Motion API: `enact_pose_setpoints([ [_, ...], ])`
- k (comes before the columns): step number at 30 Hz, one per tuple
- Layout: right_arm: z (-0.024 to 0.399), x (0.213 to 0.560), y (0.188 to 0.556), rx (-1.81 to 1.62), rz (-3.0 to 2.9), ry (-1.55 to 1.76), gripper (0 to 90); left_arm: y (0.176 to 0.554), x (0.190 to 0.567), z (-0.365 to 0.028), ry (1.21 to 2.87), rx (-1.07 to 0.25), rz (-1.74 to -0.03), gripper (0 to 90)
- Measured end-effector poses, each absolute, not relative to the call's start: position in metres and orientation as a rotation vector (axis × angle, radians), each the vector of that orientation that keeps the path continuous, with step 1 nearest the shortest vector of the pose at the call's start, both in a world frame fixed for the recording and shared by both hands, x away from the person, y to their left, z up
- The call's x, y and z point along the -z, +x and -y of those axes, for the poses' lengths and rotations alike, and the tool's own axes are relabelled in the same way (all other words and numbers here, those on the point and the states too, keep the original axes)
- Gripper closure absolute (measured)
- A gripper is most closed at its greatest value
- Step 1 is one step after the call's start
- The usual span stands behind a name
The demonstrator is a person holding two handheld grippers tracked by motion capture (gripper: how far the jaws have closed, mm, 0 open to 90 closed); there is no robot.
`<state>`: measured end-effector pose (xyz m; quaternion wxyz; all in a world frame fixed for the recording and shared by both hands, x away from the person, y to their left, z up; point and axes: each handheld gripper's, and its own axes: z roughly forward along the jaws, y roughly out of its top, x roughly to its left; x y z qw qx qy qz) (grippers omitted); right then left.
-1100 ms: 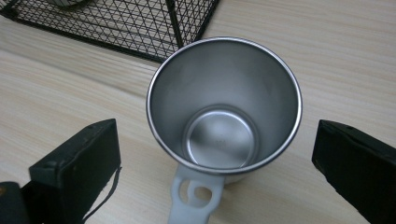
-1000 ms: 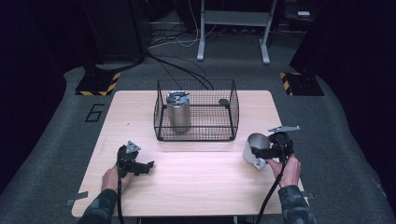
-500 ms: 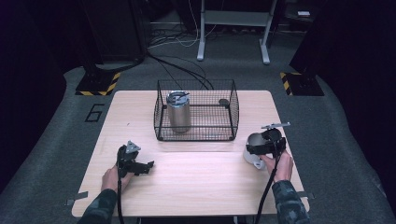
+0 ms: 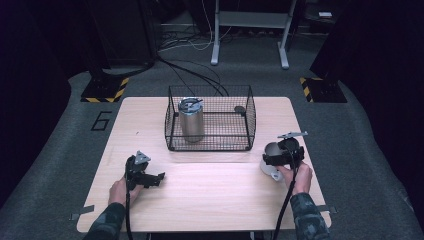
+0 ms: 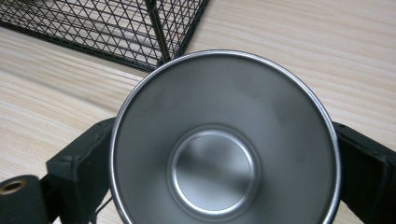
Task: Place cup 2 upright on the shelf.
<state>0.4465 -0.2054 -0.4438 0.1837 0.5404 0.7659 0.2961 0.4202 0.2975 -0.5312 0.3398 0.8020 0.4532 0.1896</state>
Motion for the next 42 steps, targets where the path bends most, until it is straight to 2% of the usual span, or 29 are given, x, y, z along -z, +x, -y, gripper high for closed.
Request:
enact_pose_setpoints([
  [24,0.194,0.417,0.435,-0.889,-2.254,1.432,5.4,0.420,0.531,-0.298,2.087,-0.494,-1.180,0.1],
  [42,0.169,0.390,0.429,-0.952,-2.312,1.356,5.4,0.421,0.531,-0.298,2.095,-0.498,-1.173,0.0],
])
